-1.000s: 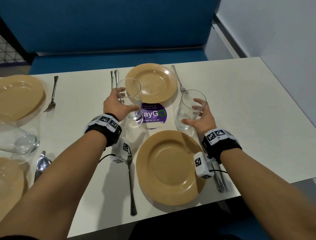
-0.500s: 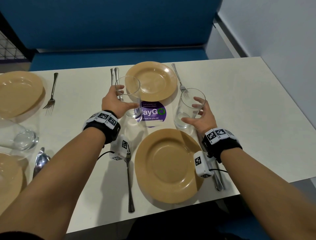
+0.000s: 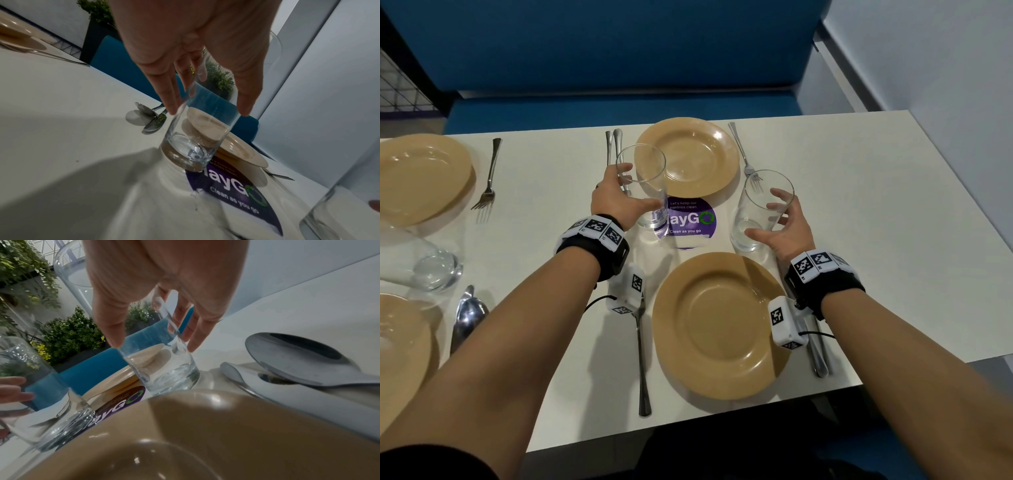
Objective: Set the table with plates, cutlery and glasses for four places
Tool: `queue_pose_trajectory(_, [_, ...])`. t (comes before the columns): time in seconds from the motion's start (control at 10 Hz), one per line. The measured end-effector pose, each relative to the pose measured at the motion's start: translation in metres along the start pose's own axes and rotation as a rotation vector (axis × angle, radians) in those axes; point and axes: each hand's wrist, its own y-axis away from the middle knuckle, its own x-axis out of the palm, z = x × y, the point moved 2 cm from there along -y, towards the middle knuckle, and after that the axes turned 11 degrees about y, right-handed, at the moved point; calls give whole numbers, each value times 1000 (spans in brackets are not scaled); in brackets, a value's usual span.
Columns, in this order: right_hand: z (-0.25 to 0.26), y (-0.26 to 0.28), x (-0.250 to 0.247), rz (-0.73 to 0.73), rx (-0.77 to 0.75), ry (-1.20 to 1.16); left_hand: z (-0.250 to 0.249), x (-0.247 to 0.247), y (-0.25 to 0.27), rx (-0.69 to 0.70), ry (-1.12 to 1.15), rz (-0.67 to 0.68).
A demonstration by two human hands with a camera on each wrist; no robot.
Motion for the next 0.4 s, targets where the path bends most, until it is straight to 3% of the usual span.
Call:
queue_pose_trajectory(0.2, [2, 7, 0, -4, 12, 3, -1, 0, 8, -41, -9, 14])
queue_pose_trajectory(0.4, [6, 11, -6, -50, 29, 92, -4, -7, 21, -181, -88, 115])
